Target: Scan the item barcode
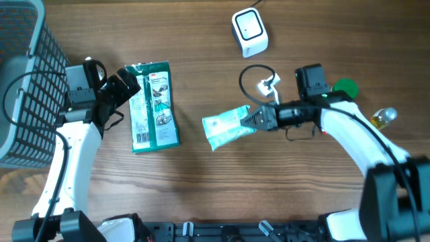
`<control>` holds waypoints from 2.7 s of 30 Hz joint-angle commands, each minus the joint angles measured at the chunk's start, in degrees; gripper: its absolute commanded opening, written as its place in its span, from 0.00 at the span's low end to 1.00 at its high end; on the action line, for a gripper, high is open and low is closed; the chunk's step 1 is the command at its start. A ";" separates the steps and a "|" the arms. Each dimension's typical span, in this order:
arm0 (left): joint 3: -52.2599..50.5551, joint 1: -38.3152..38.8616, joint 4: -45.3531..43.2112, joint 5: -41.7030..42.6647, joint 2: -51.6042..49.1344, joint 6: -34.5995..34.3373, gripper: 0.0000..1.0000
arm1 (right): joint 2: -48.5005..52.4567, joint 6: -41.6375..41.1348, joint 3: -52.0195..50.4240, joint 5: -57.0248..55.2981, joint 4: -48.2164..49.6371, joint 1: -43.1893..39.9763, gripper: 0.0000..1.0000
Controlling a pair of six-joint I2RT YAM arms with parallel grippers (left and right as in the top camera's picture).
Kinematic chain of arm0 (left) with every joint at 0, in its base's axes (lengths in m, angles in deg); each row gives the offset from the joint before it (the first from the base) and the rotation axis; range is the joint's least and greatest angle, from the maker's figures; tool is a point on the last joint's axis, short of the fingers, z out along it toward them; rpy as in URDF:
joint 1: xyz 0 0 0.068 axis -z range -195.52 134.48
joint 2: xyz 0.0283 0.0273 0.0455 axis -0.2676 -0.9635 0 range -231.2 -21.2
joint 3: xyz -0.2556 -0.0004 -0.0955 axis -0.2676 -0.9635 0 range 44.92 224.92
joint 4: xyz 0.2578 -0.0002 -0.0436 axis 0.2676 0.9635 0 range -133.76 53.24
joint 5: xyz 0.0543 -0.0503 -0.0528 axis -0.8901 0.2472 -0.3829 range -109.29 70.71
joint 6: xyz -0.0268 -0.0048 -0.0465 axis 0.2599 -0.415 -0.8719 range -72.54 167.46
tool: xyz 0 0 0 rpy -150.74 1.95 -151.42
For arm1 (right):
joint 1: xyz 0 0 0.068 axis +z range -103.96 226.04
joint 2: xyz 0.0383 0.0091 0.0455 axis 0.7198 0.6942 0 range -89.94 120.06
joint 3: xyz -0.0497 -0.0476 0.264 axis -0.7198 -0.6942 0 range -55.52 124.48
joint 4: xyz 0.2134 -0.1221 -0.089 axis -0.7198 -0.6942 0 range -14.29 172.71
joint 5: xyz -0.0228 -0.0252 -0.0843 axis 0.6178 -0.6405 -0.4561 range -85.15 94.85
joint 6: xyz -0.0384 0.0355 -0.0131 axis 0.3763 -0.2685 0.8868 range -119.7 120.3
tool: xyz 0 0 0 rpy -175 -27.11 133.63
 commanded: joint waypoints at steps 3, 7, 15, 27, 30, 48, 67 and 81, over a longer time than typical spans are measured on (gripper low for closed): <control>-0.04 -0.31 0.00 -0.57 -0.55 0.28 1.00 | -9.81 12.83 -0.04 3.93 -7.34 0.02 0.04; -0.04 -0.31 -0.02 -0.57 -0.55 0.28 1.00 | -12.66 13.14 -0.04 3.85 -8.66 0.02 0.04; -0.04 -0.31 -0.02 -0.57 -0.55 0.28 1.00 | -12.59 13.09 -0.04 -2.58 -9.79 0.02 0.04; -0.04 -0.31 -0.02 -0.55 -0.55 0.28 1.00 | -12.39 8.57 10.93 -27.23 -14.91 0.13 0.04; -0.04 -0.33 0.00 -0.57 -0.55 0.28 1.00 | -11.23 8.52 28.61 -38.82 -25.92 0.13 0.04; -0.04 -0.28 -0.02 -0.55 -0.55 0.28 1.00 | 16.46 11.74 61.83 -77.81 -30.73 11.61 0.04; -0.04 -0.28 -0.02 -0.55 -0.55 0.28 1.00 | 33.81 22.49 60.98 -98.31 -2.73 13.11 0.04; -0.04 -0.28 -0.02 -0.57 -0.55 0.28 1.00 | 39.58 23.52 60.98 -93.13 3.23 14.64 0.04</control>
